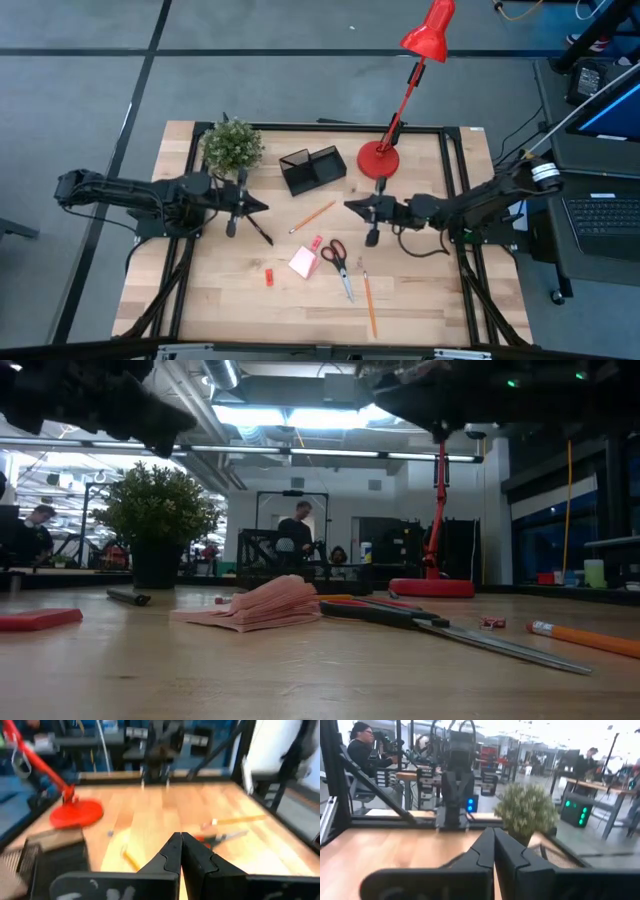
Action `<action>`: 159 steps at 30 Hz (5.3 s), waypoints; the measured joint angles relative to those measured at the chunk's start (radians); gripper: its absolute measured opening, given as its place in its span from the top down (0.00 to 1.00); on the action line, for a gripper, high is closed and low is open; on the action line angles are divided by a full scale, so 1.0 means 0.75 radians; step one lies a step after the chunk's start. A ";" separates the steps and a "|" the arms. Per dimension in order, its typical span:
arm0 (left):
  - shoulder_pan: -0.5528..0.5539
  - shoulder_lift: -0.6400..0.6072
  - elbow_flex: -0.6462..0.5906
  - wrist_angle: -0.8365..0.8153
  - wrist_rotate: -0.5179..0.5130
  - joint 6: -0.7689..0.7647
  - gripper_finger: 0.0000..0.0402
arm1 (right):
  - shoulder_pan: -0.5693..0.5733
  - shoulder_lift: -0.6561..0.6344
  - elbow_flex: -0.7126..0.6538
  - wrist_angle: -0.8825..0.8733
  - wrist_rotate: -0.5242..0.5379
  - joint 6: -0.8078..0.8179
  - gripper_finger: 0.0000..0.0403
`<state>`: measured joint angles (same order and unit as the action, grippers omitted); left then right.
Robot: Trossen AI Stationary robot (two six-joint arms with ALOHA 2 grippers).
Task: Pick and place office supplies into organizer
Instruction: Put the black pen into the black desk organizer
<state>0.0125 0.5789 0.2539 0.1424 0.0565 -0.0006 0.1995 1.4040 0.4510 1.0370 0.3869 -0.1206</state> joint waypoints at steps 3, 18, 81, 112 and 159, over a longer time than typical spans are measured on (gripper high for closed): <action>-0.060 0.030 0.049 -0.105 -0.079 0.015 1.00 | 0.011 -0.032 -0.065 -0.001 0.016 0.039 0.99; -0.415 0.484 0.500 -0.699 -0.506 -0.322 0.99 | 0.015 -0.043 -0.108 -0.047 0.016 0.074 0.98; -0.210 1.155 0.628 -1.149 -0.241 0.178 0.74 | 0.005 -0.042 -0.098 -0.111 -0.079 -0.047 0.98; -0.148 1.308 0.630 -1.131 -0.122 0.365 0.95 | -0.027 -0.042 -0.098 -0.125 -0.079 -0.020 0.98; -0.036 0.274 0.435 -0.551 -0.044 0.293 0.95 | -0.026 -0.042 -0.098 -0.153 -0.078 -0.019 0.98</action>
<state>-0.0145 0.7843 0.5802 -0.2706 0.0239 0.2195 0.1799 1.3722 0.3779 0.9223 0.3283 -0.1349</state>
